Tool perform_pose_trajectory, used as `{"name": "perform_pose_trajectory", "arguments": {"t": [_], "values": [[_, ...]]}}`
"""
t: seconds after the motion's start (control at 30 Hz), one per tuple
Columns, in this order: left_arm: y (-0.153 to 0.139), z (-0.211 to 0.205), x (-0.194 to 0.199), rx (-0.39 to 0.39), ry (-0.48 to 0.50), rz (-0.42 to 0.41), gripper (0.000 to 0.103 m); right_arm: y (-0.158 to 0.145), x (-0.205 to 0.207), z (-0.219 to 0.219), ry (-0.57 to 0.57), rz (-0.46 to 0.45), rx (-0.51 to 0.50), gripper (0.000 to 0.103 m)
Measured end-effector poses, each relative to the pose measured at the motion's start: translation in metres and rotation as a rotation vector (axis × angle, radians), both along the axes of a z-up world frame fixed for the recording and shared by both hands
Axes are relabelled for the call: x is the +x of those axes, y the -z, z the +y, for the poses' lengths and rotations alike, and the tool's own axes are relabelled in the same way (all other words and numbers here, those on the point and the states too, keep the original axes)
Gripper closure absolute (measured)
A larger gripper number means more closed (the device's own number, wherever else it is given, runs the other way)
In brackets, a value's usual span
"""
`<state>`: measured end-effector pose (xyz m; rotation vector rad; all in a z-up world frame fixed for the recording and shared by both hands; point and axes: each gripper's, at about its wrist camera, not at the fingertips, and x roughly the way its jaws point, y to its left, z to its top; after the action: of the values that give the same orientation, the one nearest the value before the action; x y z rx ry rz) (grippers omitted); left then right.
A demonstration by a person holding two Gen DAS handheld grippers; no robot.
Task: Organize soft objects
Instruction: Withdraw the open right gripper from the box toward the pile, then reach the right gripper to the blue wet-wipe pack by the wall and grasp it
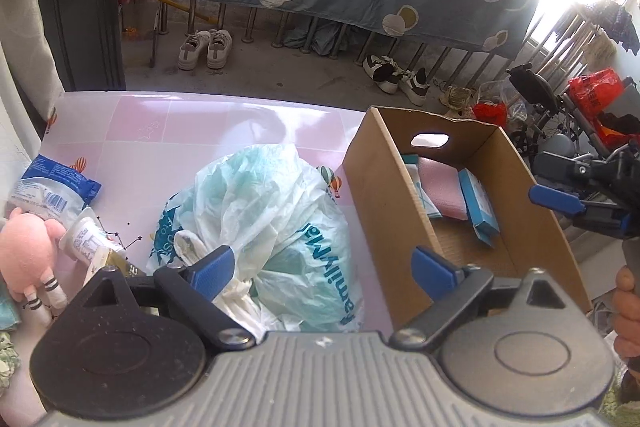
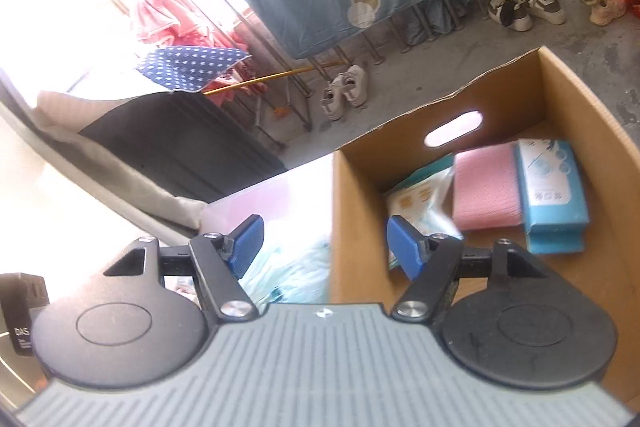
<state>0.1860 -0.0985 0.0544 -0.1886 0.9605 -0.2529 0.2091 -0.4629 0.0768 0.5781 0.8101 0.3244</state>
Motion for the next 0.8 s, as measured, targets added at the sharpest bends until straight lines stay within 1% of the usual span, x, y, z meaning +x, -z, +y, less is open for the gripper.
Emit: {"name": "perform_pose_trajectory", "arguments": {"t": [0.1, 0.23, 0.33, 0.43, 0.53, 0.6, 0.63, 0.67, 0.8], "values": [[-0.001, 0.015, -0.026, 0.062, -0.011, -0.048, 0.006, -0.006, -0.022, 0.030, -0.045, -0.021, 0.057, 0.032], [-0.003, 0.043, -0.057, 0.139, -0.040, -0.117, 0.000, -0.007, -0.041, 0.079, -0.117, -0.032, 0.087, 0.031], [-0.003, 0.070, -0.077, 0.163, -0.069, -0.138, 0.000, -0.004, -0.041, 0.112, -0.183, -0.029, 0.101, 0.031], [-0.001, 0.098, -0.093, 0.181, -0.126, -0.152, 0.000, -0.002, -0.034, 0.149, -0.259, -0.015, 0.114, 0.031], [0.003, 0.126, -0.105, 0.223, -0.215, -0.167, 0.000, -0.004, -0.023, 0.194, -0.361, -0.026, 0.103, 0.031], [0.006, 0.146, -0.112, 0.283, -0.310, -0.171, 0.000, -0.007, -0.010, 0.228, -0.451, -0.038, 0.083, 0.029], [0.008, 0.160, -0.115, 0.303, -0.370, -0.171, 0.000, -0.008, -0.004, 0.244, -0.495, -0.041, 0.072, 0.025], [0.009, 0.172, -0.119, 0.308, -0.417, -0.169, 0.000, -0.008, 0.007, 0.264, -0.554, -0.046, 0.052, 0.024], [0.013, 0.219, -0.129, 0.304, -0.550, -0.160, 0.000, -0.001, 0.051, 0.348, -0.731, -0.051, -0.058, 0.018]]}}
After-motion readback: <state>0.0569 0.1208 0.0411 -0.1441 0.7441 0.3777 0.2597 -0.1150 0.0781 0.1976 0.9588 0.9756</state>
